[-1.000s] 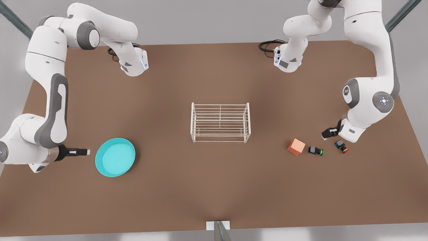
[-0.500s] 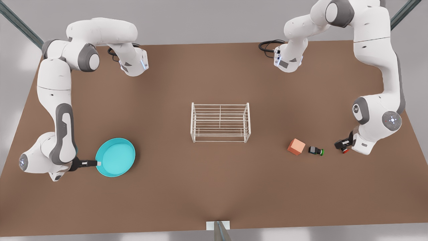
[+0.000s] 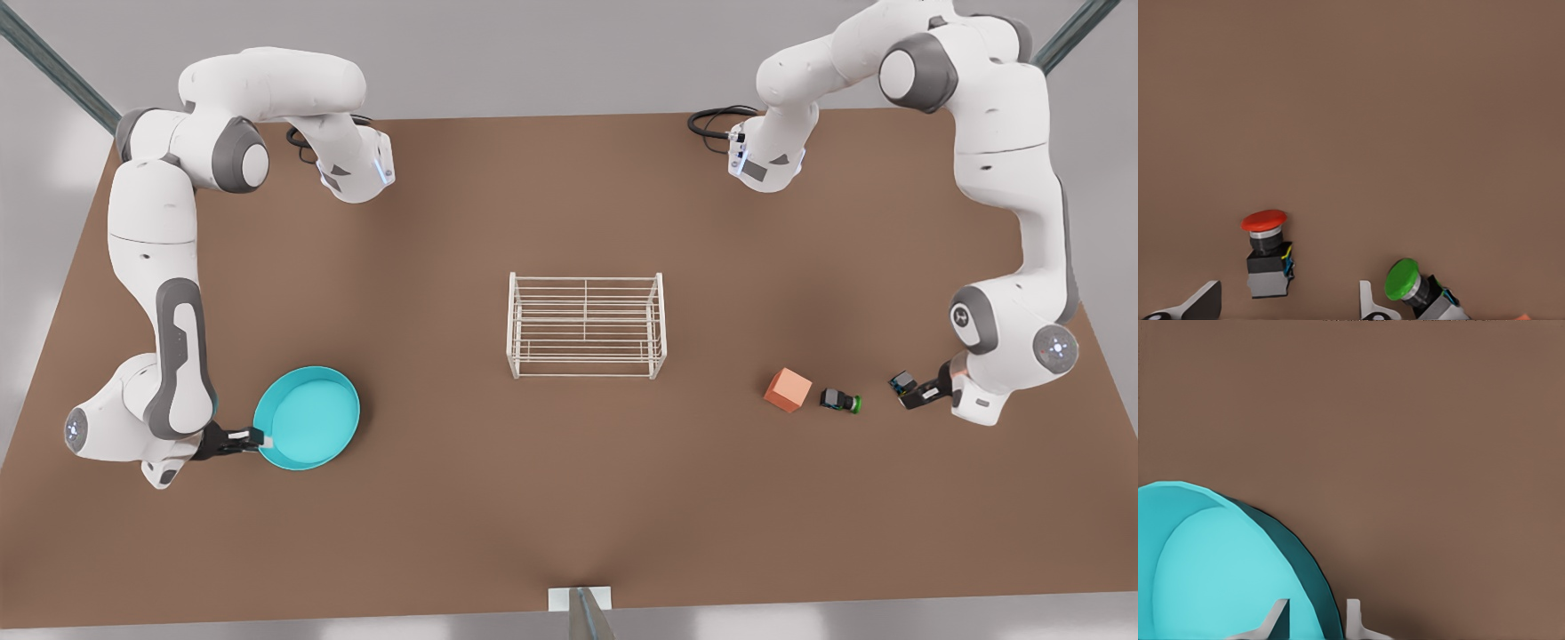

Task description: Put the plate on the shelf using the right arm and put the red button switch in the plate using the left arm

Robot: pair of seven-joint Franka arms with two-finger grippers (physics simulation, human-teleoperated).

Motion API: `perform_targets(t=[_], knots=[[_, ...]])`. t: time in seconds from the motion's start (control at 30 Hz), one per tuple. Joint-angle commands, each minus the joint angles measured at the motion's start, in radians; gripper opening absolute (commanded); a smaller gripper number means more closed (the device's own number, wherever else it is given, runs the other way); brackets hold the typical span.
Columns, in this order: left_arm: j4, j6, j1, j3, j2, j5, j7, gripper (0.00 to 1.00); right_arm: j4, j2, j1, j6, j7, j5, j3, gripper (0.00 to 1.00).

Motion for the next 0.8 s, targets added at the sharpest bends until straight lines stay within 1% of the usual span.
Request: perform_targets(t=[0.0, 0.07, 0.17, 0.3, 0.37, 0.67, 0.77], knots=[[0.016, 0.005, 0.014, 0.0, 0.024, -0.005, 0.02, 1.0, 0.0, -0.002, 0.0, 0.003, -0.156, 0.001, 0.0, 0.38], [0.039, 0.005, 0.02, 0.0, 0.053, 0.001, 0.022, 1.0, 0.0, -0.002, 0.0, 0.003, -0.154, 0.001, 0.0, 0.37], [-0.014, 0.069, 0.048, 0.0, 0.056, 0.001, 0.062, 1.0, 0.0, -0.002, 0.002, 0.003, -0.154, 0.001, 0.0, 0.34], [-0.057, 0.097, 0.046, 0.0, 0.044, 0.003, 0.074, 1.0, 0.0, -0.002, 0.002, 0.005, -0.153, 0.001, 0.0, 0.34], [-0.09, 0.129, 0.046, 0.0, 0.033, 0.003, 0.074, 1.0, 0.0, 0.001, 0.0, 0.005, -0.149, 0.001, 0.0, 0.37], [-0.108, 0.16, 0.042, 0.001, 0.044, 0.009, 0.074, 1.0, 0.0, 0.019, 0.0, 0.009, -0.154, 0.003, 0.0, 0.38], [-0.1, 0.166, 0.043, 0.001, 0.053, 0.038, 0.076, 1.0, 0.0, 0.019, 0.0, 0.006, -0.153, 0.001, 0.0, 0.33]])
